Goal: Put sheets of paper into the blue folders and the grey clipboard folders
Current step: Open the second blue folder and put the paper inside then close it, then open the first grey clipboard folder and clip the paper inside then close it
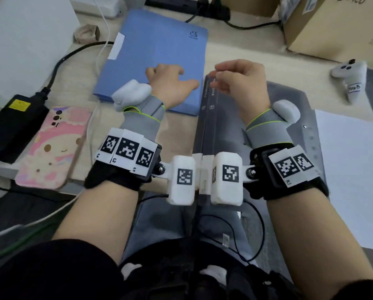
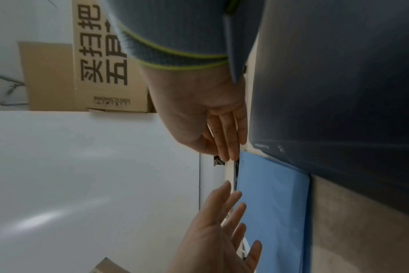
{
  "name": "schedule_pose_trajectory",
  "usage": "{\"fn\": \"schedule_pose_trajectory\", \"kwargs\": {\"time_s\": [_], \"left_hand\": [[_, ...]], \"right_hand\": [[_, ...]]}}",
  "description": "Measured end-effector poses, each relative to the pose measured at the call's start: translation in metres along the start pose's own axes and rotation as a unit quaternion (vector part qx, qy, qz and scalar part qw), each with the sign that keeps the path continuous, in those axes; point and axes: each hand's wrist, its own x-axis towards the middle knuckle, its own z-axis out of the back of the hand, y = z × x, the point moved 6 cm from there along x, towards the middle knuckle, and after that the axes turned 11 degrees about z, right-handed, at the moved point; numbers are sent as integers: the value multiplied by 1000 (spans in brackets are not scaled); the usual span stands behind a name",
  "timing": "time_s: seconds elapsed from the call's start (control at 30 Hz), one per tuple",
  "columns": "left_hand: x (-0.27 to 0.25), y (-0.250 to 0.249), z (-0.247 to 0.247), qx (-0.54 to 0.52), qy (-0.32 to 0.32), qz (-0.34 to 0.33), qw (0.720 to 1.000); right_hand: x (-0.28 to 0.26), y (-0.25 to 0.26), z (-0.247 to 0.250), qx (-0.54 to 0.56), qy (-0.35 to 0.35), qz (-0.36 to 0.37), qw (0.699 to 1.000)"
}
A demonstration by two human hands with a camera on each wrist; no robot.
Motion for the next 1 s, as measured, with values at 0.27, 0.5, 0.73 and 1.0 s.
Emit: {"fn": "schedule_pose_trajectory", "kwargs": {"time_s": [0.27,0.5,0.73,1.0], "left_hand": [[-56,-27,-38,-17,70,-27,997],[-75,-21,-67,15,69,-17,997],[-78,-14,-82,63,40,-6,997],[-78,-13,-81,-118,70,3,991]], "right_hand": [[-34,3,66,-27,-63,33,997],[-67,-2,123,-113,-118,21,986],[-103,-31,182,-265,-158,-81,948],[-114,-41,197,-139,-146,-149,968]]}}
